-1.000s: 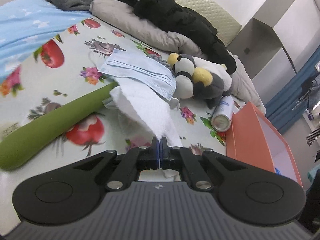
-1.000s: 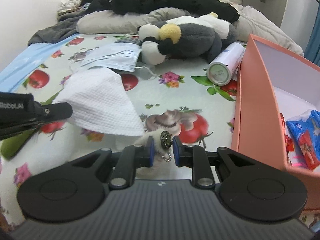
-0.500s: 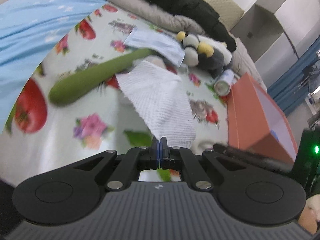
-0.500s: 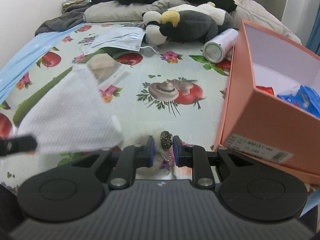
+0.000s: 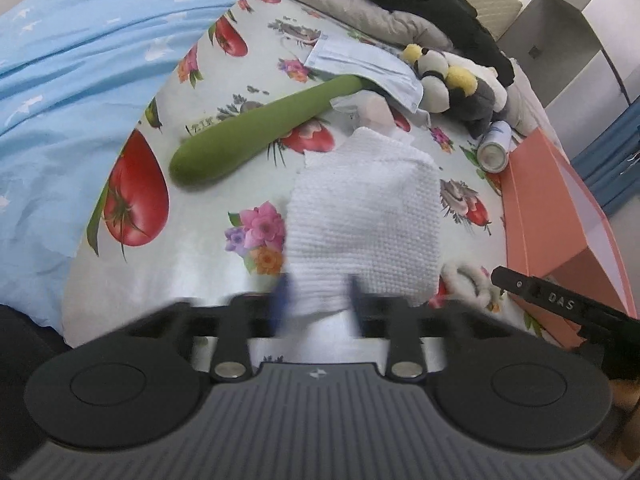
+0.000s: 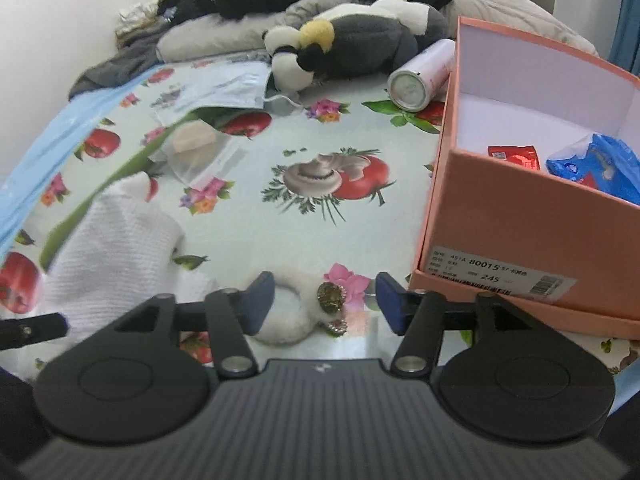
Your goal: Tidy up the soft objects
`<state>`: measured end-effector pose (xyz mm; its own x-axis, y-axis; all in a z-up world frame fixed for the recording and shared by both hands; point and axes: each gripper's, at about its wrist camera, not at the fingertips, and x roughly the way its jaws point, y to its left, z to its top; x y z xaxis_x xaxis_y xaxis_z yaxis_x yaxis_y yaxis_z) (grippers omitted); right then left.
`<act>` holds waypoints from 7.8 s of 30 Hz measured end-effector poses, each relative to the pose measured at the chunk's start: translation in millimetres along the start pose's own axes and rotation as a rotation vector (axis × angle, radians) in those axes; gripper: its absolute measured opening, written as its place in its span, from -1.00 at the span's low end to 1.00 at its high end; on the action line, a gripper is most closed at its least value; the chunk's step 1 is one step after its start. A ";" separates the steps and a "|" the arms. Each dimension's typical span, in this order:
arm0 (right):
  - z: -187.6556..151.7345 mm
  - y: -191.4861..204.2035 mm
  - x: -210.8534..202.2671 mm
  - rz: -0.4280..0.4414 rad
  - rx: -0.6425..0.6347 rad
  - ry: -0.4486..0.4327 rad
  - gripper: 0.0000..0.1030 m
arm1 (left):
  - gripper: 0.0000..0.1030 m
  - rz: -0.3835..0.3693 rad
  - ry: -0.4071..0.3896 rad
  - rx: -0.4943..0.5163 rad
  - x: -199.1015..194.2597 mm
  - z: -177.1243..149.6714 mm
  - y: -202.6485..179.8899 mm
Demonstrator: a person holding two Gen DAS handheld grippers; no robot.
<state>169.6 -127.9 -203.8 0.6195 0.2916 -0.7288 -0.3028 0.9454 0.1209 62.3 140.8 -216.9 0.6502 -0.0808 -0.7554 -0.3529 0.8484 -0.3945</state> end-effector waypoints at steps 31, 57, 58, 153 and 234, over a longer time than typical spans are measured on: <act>-23.0 16.4 18.3 -0.027 -0.176 0.008 -0.68 | 0.62 0.008 -0.016 -0.007 53.1 37.9 -78.3; 3.4 17.6 -30.9 0.007 -0.151 -0.074 -0.74 | -0.88 0.040 -0.131 0.026 15.8 36.8 -77.6; 5.2 18.0 -35.2 0.006 -0.150 -0.083 -0.74 | -0.87 0.035 -0.136 0.031 11.1 37.4 -77.8; 49.4 -221.7 -95.4 -0.157 0.311 -0.216 -0.25 | 0.28 -0.374 0.085 0.559 107.3 49.8 -385.4; 139.0 24.6 28.3 0.283 0.022 -0.060 -0.25 | 0.30 -0.078 -0.115 0.038 79.6 101.5 -60.6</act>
<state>280.4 -76.1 -127.8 0.5544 0.5518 -0.6230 -0.4546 0.8278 0.3287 203.7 136.0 -200.0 0.7484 -0.0882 -0.6573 -0.2739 0.8616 -0.4275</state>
